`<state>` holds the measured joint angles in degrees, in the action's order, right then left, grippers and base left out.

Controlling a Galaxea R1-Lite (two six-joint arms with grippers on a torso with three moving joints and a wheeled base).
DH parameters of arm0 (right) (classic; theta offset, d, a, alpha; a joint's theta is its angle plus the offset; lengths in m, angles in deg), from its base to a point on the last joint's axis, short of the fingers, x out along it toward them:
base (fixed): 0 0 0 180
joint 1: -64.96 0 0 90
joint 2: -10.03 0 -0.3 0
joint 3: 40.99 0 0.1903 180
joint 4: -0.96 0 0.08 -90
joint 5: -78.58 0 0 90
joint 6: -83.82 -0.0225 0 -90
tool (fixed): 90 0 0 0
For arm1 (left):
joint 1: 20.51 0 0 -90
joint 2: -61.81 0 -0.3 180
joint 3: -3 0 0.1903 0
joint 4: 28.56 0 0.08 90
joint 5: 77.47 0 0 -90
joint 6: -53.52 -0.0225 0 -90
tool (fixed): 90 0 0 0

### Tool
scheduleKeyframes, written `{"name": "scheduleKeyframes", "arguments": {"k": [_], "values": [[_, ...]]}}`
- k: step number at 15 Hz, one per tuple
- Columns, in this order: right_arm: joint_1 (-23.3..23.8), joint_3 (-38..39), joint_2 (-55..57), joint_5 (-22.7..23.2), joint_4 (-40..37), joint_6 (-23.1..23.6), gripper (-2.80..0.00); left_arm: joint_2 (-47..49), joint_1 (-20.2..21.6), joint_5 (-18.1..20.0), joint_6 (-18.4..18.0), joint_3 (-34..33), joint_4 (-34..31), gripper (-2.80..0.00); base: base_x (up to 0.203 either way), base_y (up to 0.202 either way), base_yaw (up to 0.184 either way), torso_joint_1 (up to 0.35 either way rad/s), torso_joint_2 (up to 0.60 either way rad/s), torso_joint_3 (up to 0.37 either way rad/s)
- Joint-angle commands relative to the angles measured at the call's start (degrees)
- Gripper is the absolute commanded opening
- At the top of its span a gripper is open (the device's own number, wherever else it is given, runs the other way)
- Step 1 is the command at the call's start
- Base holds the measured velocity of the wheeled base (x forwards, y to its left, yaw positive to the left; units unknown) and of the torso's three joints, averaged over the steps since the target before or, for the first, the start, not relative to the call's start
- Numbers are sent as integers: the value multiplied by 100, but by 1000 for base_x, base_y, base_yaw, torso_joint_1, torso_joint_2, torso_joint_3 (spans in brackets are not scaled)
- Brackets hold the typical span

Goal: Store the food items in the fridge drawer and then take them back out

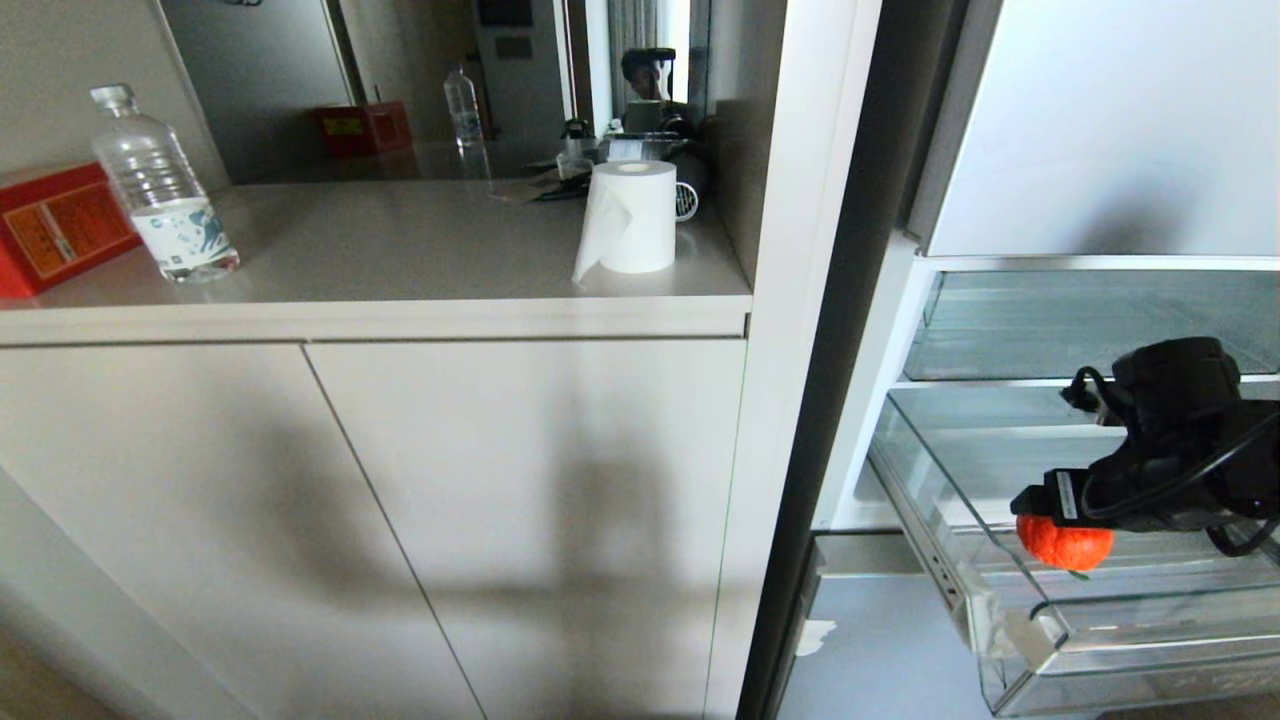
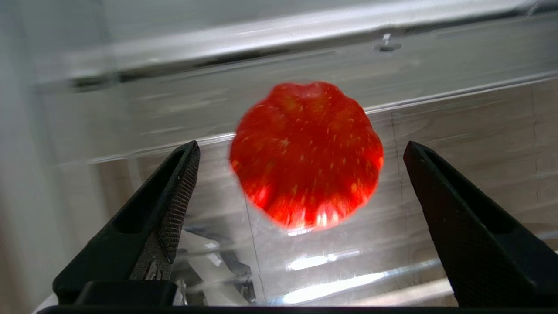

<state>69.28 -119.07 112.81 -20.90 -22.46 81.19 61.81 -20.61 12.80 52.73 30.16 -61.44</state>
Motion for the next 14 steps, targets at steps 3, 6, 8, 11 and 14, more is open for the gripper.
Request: {"name": "scheduleKeyframes", "arguments": {"k": [3,6,8,11,14], "values": [[233,13,313,7,58,11,0,0,1,0,0,-1,-7,-280,0,0,0,0,0,0],[332,75,304,42,67,26,0,9,1,0,0,-1,-7,-280,0,0,0,0,0,0],[323,136,277,42,67,51,0,8,1,0,0,-1,-7,-280,0,0,0,0,0,0],[323,189,269,42,58,52,0,9,1,0,0,-1,-7,-280,0,0,0,0,0,0],[323,198,348,51,77,33,0,0,1,0,0,-1,-7,-280,0,0,0,0,0,0]]}}
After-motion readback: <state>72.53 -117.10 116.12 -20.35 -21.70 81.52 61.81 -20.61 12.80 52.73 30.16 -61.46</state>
